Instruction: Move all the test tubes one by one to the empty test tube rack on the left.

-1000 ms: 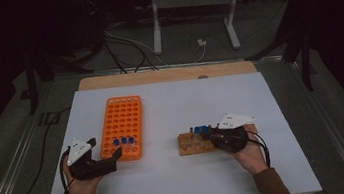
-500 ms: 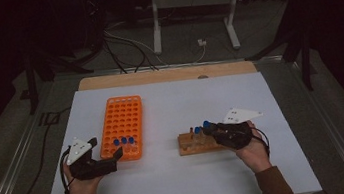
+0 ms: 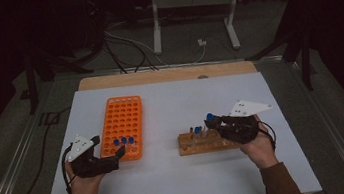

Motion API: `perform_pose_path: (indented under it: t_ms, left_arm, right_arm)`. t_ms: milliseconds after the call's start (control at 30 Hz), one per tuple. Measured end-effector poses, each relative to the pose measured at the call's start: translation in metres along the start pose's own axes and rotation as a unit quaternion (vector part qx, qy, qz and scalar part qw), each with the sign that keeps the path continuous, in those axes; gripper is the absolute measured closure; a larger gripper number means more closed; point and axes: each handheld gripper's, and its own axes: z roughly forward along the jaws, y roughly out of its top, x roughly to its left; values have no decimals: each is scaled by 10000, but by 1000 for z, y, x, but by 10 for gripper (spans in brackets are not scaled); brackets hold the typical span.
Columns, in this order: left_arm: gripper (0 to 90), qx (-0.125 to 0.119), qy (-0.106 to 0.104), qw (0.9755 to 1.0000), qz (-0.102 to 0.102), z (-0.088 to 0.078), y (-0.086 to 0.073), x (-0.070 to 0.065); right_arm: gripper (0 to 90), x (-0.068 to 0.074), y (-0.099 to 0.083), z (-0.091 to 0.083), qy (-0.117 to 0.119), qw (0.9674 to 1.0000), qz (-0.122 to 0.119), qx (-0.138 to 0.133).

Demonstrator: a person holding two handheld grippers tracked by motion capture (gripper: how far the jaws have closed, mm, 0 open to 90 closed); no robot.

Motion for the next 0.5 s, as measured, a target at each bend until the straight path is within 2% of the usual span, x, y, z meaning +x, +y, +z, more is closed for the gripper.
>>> perform_pose_path:
  t_ms: [300, 500]
  left_arm:
    - [20, -138, -217, 9997, 27, -2, 13, -9]
    - [58, -213, -414, 9989, 63, 0, 19, -17]
  right_arm:
    - [765, 3, 10, -8, 99, 9999, -13, -62]
    - [765, 8, 12, -6, 191, 9998, -1, -52]
